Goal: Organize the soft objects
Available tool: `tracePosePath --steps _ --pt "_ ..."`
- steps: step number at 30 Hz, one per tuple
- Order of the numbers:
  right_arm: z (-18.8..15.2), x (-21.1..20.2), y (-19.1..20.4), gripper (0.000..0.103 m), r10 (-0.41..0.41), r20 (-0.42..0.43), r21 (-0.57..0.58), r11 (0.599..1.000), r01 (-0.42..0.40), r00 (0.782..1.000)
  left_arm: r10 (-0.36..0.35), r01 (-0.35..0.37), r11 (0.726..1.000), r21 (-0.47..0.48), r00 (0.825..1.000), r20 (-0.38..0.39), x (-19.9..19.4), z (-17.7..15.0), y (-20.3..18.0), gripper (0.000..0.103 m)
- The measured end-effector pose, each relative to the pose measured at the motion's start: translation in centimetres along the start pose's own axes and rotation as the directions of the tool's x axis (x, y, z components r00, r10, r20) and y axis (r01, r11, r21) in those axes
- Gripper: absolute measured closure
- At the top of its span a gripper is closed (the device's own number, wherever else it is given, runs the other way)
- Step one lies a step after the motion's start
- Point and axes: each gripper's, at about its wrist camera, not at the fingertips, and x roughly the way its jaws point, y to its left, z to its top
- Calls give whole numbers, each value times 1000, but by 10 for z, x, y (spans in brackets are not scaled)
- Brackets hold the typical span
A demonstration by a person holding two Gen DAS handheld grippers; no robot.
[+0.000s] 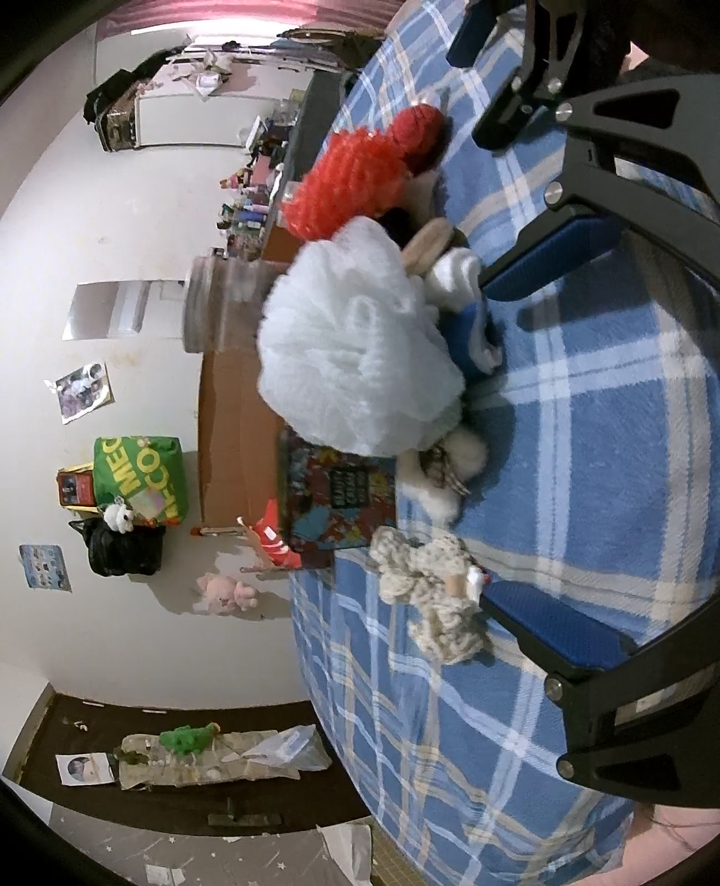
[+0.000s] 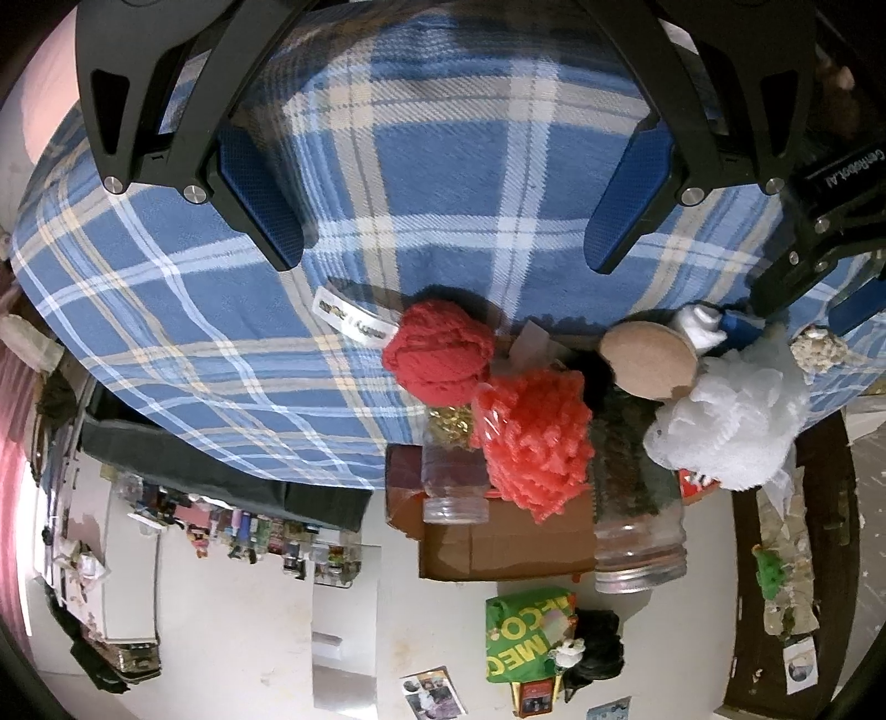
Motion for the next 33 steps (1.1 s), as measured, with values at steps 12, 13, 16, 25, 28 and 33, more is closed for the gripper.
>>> tracePosePath --steps 12,13,16,25,28,33 --pt "34 9 -10 0 2 31 -20 1000 -2 1000 -57 57 998 7 998 36 0 32 0 0" --pt "36 10 -11 0 5 27 -22 1000 -5 1000 -63 62 998 12 997 43 0 36 -2 0" --pt "44 18 -18 0 20 7 -39 999 -20 1000 -72 70 997 26 996 51 3 43 -5 0" --pt "50 38 -22 56 121 -59 -70 990 -125 991 -102 102 994 36 995 8 24 53 -16 3" --pt "47 45 -26 64 216 -100 -13 976 -218 971 -144 145 988 49 989 -24 28 52 -21 30" --pt "43 35 -26 65 211 -62 -10 977 -212 976 -151 152 986 67 988 -19 24 53 -25 44"
